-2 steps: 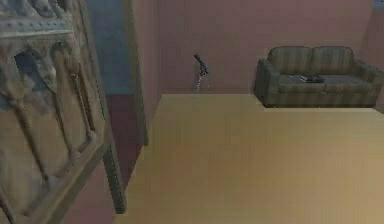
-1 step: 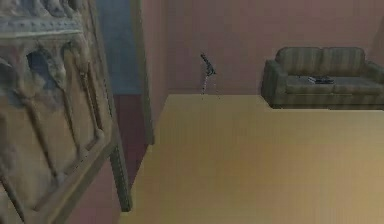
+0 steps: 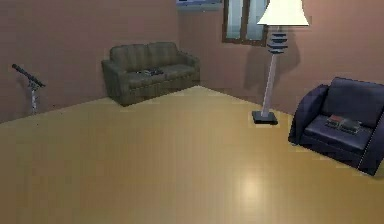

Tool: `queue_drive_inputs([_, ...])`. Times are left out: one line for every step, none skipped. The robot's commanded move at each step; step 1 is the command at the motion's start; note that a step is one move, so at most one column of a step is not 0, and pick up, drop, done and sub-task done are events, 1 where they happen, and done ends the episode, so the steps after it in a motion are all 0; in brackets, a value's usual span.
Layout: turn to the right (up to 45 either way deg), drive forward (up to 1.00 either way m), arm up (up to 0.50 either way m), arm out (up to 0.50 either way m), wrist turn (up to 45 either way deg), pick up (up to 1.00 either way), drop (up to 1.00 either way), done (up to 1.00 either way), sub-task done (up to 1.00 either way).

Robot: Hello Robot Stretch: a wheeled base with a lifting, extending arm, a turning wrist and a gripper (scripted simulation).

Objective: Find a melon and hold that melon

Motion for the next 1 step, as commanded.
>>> queue_drive_inputs([45.0,0.00,0.00,0.00,0.0,0.00,0.00,0.00,0.00])
